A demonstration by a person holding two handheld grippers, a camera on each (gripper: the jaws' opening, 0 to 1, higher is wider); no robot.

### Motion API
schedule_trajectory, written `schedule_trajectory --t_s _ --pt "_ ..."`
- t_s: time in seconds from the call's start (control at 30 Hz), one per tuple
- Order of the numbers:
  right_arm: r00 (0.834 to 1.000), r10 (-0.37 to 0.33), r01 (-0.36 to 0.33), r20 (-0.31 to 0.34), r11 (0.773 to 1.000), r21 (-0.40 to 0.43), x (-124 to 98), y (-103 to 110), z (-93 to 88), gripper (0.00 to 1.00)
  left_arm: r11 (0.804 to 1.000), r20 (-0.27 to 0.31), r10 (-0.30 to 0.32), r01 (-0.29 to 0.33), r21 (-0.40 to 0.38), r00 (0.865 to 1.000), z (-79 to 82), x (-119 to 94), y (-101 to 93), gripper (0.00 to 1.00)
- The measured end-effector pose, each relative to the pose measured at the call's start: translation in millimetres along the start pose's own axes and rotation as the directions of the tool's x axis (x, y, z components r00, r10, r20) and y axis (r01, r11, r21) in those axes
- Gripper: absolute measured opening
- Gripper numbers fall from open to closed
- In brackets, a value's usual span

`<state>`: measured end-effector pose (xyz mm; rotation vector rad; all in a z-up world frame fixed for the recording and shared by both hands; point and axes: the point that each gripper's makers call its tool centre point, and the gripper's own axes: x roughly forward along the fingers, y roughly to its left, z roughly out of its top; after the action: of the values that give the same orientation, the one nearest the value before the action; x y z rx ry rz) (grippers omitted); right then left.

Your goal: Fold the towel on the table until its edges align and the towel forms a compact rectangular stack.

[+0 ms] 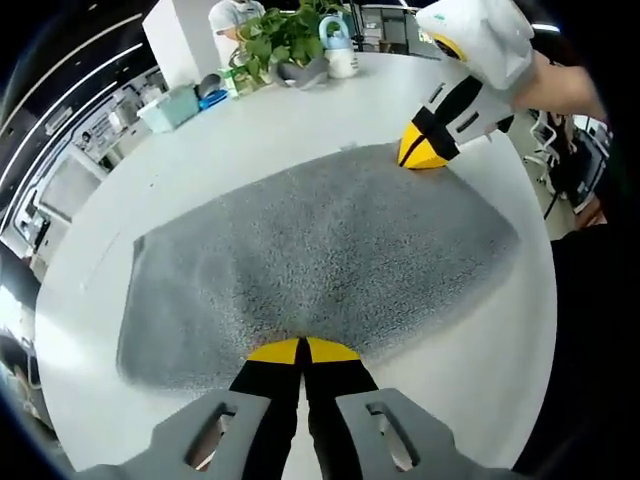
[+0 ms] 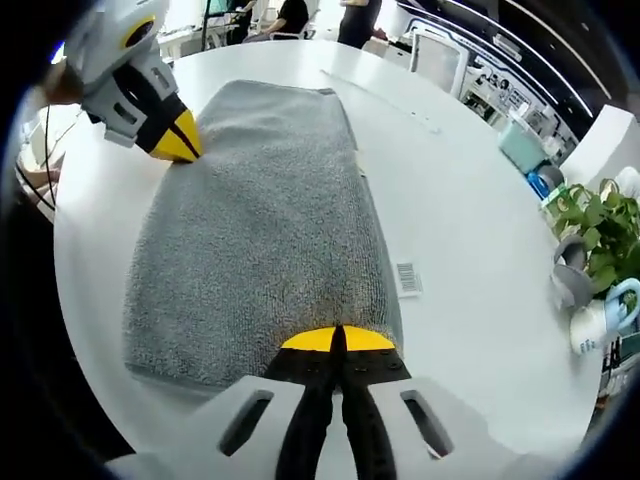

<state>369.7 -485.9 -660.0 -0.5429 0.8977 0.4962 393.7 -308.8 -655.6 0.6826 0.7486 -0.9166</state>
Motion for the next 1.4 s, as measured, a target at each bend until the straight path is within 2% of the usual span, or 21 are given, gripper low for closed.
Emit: schedule_trajectory --t_s 0.47,0.6,1.4 --pt "1.000 0.027 -0.027 0.010 0.999 0.044 -3.1 12.9 -0.4 0.00 0.999 0.018 -0.009 0.010 -0.047 1.000 -0.8 2.4 14.0 0.01" --pt "1.000 0.029 -0.029 0.007 0.999 0.024 -3.6 19.0 1.0 0.00 0.998 0.022 -0.012 0.014 -0.062 1.000 -0.8 4.2 20.0 0.01" --pt "0.995 0.059 -0.067 0.075 0.992 0.107 -9.7 31.9 -0.4 0.00 0.996 0.028 -0.007 0.010 -0.092 1.000 -1.5 5.0 26.6 0.01"
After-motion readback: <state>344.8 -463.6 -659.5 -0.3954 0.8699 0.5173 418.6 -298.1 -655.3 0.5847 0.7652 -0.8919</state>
